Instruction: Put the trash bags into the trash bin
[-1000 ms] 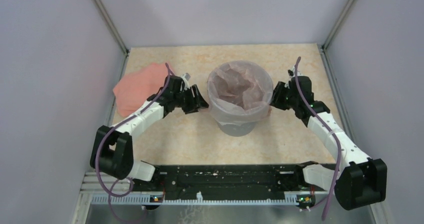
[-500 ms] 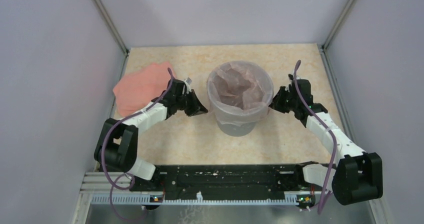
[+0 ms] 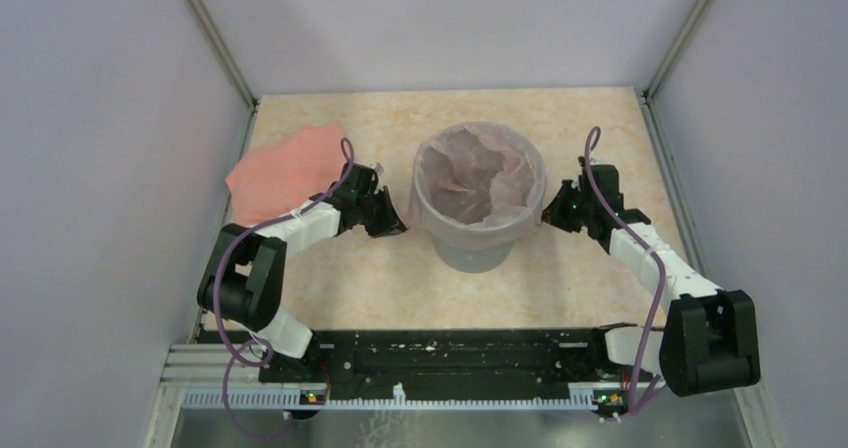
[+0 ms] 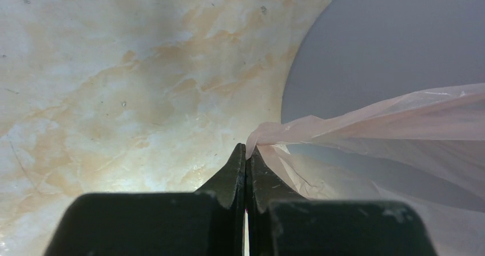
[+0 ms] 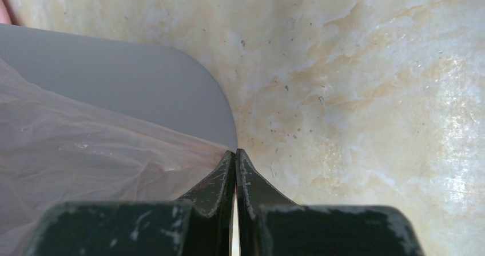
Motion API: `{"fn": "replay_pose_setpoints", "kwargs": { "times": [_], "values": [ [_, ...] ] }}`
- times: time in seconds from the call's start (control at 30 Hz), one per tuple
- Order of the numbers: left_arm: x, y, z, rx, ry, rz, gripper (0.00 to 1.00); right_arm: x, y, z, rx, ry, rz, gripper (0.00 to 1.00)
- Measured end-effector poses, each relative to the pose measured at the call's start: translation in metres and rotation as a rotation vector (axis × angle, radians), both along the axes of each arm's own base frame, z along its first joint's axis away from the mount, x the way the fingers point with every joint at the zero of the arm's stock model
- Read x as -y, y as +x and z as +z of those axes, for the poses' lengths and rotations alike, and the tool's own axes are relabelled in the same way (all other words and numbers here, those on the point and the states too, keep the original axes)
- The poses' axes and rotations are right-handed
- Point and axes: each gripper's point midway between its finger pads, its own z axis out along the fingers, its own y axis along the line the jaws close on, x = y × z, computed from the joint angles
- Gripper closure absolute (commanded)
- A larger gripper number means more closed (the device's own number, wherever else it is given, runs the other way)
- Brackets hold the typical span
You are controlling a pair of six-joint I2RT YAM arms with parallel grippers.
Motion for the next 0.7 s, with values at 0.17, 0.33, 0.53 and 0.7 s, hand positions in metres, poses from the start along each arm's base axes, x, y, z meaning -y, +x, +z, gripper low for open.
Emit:
{"fn": "replay_pose_setpoints", "kwargs": {
  "times": [0.17,0.33,0.53,0.7],
  "values": [
    [-0.003,0.001,-0.003,0.001,0.020,-0.001,1.00,0.004,-0.002,-0.001,-0.004,-0.019,-0.010,0.56],
    [-0.003,0.002,-0.003,0.004,0.029,-0.002,1.00,0.009,-0.009,0.014,0.033,-0.030,-0.018,0.47],
    [-0.004,0.002,-0.002,0.004,0.032,-0.002,1.00,-0.002,-0.012,0.022,0.039,0.032,0.014,0.46],
    [-0.004,0.002,-0.002,0.004,0.031,-0.003,1.00,-0.013,-0.016,0.020,0.030,0.096,0.038,0.43]
  ]
}}
